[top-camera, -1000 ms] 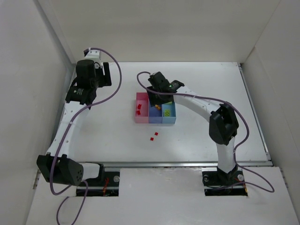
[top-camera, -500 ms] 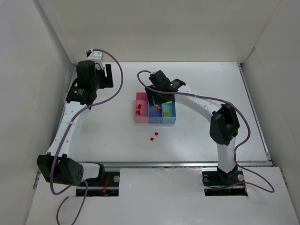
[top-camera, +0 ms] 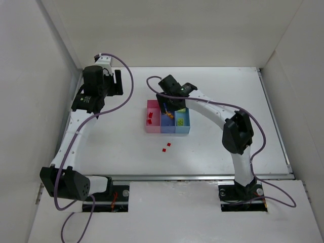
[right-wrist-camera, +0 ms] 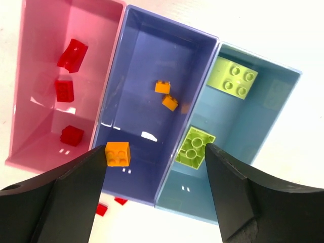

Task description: Sort the legos into containers by color

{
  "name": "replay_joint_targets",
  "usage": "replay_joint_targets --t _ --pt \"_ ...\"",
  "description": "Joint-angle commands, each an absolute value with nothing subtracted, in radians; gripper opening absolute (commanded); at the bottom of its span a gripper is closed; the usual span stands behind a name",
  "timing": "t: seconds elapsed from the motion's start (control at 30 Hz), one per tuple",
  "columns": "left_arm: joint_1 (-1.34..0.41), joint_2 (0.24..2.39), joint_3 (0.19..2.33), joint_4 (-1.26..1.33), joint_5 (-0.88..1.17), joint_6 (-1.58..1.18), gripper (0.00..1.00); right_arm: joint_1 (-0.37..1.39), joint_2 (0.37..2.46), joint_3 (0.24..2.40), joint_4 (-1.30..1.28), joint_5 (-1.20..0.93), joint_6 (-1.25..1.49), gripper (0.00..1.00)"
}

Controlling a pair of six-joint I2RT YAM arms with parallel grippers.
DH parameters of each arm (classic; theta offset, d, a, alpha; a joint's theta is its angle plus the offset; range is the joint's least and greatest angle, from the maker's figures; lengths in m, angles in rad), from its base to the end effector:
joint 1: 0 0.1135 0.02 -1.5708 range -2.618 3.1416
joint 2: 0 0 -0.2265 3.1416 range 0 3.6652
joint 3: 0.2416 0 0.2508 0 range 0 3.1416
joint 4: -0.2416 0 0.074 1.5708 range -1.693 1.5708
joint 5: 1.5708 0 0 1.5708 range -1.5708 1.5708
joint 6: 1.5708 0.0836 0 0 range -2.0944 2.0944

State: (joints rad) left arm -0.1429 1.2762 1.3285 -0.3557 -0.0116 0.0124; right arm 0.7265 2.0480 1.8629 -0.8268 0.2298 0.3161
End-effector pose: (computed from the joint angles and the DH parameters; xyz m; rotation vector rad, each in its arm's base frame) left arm 0.3413 -0.0481 0.3558 0.1375 1.8699 -0.0790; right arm 0.3541 0.2892 0.1971 -0.4359 2.5080 0.1090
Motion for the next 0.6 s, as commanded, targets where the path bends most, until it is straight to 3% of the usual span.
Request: replay_joint_targets --t 0.0,0.4,0.57 --pt "-0.140 1.258 1.321 -0.331 0.002 0.021 0.67 0.732 2.094 1.927 -0.908 0.262 0.307 0.82" --pt "-0.140 1.258 1.321 -0.331 0.011 0.021 0.67 0.732 2.071 1.892 -0.884 0.323 0.305 0.86" --pt "-0.140 1.258 1.321 -0.331 0.011 0.021 0.67 0.732 2.172 1.982 -1.043 0.391 0.318 0.87"
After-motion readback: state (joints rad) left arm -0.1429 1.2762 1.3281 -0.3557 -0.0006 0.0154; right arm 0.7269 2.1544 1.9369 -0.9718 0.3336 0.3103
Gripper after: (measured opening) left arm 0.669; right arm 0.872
